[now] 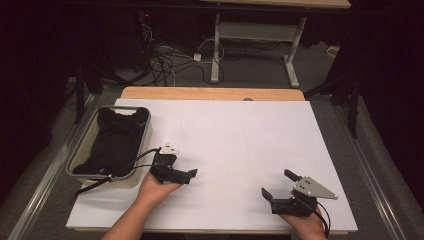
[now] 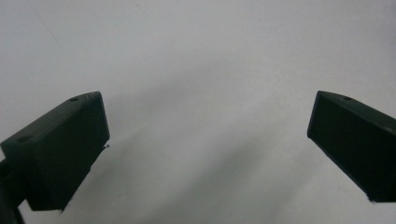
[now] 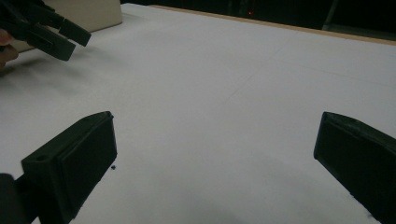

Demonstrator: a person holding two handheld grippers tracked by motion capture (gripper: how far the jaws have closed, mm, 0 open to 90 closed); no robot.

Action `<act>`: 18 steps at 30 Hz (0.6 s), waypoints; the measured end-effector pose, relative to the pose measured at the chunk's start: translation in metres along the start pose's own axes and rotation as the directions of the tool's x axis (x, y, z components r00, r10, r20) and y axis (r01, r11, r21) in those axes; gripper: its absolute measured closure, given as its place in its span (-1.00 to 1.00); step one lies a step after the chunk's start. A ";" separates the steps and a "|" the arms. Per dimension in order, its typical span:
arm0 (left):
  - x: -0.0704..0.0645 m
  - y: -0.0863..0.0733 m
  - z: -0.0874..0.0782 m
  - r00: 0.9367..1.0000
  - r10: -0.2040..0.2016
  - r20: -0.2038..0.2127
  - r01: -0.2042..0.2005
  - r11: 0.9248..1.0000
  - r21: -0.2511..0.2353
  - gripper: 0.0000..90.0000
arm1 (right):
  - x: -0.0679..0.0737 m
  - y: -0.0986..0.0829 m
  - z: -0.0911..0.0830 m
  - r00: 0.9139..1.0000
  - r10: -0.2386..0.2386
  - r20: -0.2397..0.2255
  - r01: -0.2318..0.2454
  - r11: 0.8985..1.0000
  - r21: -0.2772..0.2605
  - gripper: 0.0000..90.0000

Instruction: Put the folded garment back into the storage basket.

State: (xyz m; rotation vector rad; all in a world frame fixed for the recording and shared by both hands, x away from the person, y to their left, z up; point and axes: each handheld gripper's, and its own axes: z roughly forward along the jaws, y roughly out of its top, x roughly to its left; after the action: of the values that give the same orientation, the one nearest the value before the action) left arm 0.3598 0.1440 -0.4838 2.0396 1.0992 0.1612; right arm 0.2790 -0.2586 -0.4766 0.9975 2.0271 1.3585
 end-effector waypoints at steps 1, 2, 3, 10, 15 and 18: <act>0.000 0.000 0.000 1.000 0.000 0.000 0.000 1.000 0.000 -1.00 | 0.000 0.000 0.000 1.000 0.000 0.001 0.000 1.000 -0.001 -1.00; -0.002 -0.003 0.000 1.000 0.019 -0.001 -0.019 1.000 -0.021 -1.00 | 0.000 0.000 0.000 1.000 0.000 0.001 0.000 1.000 -0.003 -1.00; -0.004 -0.004 0.000 1.000 0.031 -0.002 -0.031 0.999 -0.033 -1.00 | 0.001 0.000 0.000 1.000 -0.001 0.002 0.001 1.000 -0.007 -1.00; -0.009 -0.014 -0.003 0.998 0.056 0.036 -0.051 0.989 -0.139 -1.00 | 0.005 0.002 0.000 1.000 -0.012 -0.009 0.011 1.000 -0.011 -1.00; -0.007 -0.019 -0.009 0.997 0.052 0.050 -0.040 0.977 -0.211 -1.00 | 0.007 0.003 0.000 1.000 -0.012 -0.012 0.012 1.000 -0.018 -1.00; -0.006 -0.024 -0.016 0.994 0.075 0.078 -0.051 0.960 -0.276 -1.00 | 0.007 0.004 -0.001 1.000 -0.012 -0.009 0.011 1.000 -0.026 -1.00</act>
State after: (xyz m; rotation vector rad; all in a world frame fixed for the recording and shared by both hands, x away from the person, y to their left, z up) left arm 0.3331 0.1567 -0.4883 1.8162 0.9040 0.2400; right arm 0.2753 -0.2524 -0.4730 0.9684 2.0139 1.3823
